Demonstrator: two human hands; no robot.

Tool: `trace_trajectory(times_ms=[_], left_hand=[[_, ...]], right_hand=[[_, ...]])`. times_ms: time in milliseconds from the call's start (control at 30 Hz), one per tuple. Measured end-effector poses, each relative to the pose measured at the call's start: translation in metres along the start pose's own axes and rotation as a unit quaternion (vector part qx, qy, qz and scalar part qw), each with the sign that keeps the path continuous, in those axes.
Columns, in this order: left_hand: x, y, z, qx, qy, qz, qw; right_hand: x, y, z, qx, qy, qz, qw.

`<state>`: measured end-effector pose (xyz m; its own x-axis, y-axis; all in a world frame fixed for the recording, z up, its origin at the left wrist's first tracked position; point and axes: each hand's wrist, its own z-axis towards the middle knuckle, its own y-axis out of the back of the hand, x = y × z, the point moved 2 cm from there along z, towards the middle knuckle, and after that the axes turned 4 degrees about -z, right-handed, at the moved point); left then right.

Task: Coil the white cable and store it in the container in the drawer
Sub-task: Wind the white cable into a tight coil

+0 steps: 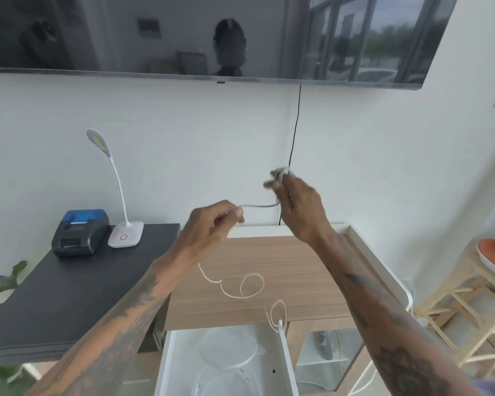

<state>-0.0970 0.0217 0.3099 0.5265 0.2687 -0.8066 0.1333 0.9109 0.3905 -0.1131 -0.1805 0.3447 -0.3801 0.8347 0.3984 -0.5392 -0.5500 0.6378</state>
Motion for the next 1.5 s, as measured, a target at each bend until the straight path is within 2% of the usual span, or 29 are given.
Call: trace_trajectory(times_ms=[33,100,200,367,500,667,733,800,867,900,967,1000,1033,1100,1167,1233,1367,1500], left_hand=[[-0.003,0.01,0.005,-0.026,-0.012,0.004,1.0],[-0.008,0.026,0.013,-0.046,-0.026,0.022,0.998],[-0.009,0.026,0.018,-0.007,-0.037,0.036,0.999],[-0.005,0.01,0.022,-0.015,-0.018,-0.022,0.999],[-0.007,0.002,0.026,-0.013,-0.026,-0.035,0.999],[-0.007,-0.012,0.025,0.024,-0.013,-0.055,0.998],[-0.006,-0.022,0.017,0.042,-0.003,-0.054,0.998],[-0.003,-0.034,0.004,0.063,0.022,-0.032,0.997],[0.005,-0.041,-0.01,0.086,0.027,0.005,0.996],[0.007,-0.042,-0.016,0.1,0.02,0.028,0.994],[0.004,-0.04,-0.022,0.108,-0.007,0.07,0.992],[0.0,-0.035,-0.021,0.096,-0.033,0.093,0.99],[-0.005,-0.028,-0.017,0.075,-0.068,0.117,0.988],[-0.011,-0.009,-0.004,0.027,-0.122,0.16,0.979],[-0.014,0.011,0.008,-0.002,-0.13,0.181,0.975],[-0.011,0.022,0.016,-0.022,-0.109,0.15,0.982],[-0.003,0.018,0.022,-0.07,-0.054,0.044,0.995],[0.007,-0.01,0.007,-0.056,-0.041,0.015,0.997]], right_hand=[[-0.002,-0.006,-0.007,0.044,0.014,-0.005,0.999],[-0.005,-0.014,-0.019,0.147,0.003,0.059,0.987],[0.005,-0.017,-0.032,0.267,-0.045,0.2,0.942],[0.02,-0.008,-0.032,0.289,-0.063,0.374,0.879],[0.02,-0.008,-0.037,0.321,-0.105,0.508,0.793],[0.026,-0.006,-0.036,0.273,-0.124,0.652,0.696],[0.027,-0.004,-0.03,0.218,-0.118,0.694,0.676],[0.026,-0.003,-0.022,0.152,-0.103,0.693,0.697],[0.02,-0.004,-0.014,0.077,-0.118,0.63,0.764],[0.015,-0.005,-0.011,0.04,-0.128,0.557,0.819],[0.007,-0.008,-0.008,-0.003,-0.106,0.318,0.942],[0.005,-0.011,-0.007,0.012,-0.07,0.211,0.975],[0.004,-0.015,-0.008,0.049,-0.037,0.139,0.988],[0.004,-0.025,-0.016,0.146,-0.02,0.118,0.982],[0.003,-0.03,-0.026,0.224,-0.044,0.185,0.956],[0.006,-0.031,-0.032,0.263,-0.064,0.294,0.917],[0.018,-0.021,-0.03,0.271,-0.086,0.524,0.803],[0.027,-0.011,-0.025,0.21,-0.119,0.633,0.736]])
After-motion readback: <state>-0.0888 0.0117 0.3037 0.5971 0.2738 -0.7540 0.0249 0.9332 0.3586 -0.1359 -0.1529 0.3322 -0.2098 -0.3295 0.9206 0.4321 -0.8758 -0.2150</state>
